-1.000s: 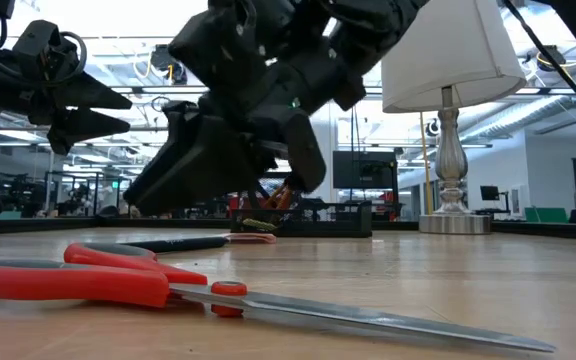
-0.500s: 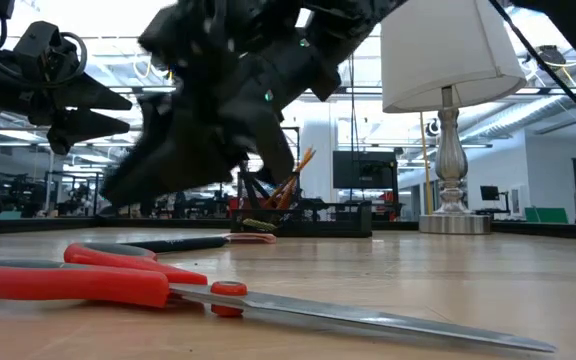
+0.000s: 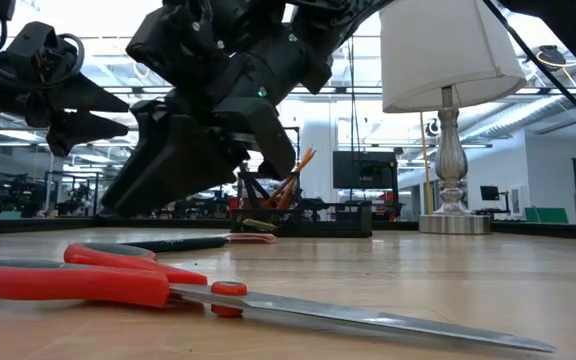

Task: Pick and place office supplies into organizer
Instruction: Put the black pen into the desk organizer

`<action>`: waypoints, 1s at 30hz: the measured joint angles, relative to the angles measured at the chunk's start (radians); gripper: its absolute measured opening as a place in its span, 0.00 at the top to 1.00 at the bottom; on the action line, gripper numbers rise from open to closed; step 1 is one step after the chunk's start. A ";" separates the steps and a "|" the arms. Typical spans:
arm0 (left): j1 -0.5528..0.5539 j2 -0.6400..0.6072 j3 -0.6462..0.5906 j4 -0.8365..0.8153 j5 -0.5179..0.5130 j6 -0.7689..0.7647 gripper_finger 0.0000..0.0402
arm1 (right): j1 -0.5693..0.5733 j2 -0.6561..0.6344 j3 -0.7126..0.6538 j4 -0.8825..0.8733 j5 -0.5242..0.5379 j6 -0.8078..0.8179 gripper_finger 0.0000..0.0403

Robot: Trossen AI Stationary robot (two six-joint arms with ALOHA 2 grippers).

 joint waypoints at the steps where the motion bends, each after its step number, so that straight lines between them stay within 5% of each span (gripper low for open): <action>1: 0.000 0.000 0.000 -0.003 0.000 -0.003 0.43 | 0.002 0.000 0.000 0.003 0.000 0.001 0.71; 21: 0.000 0.000 0.000 -0.001 -0.008 -0.017 0.43 | -0.028 0.068 -0.016 0.021 -0.102 0.006 0.71; 30: 0.000 0.000 0.000 -0.001 -0.008 -0.019 0.43 | -0.041 0.070 -0.018 0.019 -0.111 0.035 0.94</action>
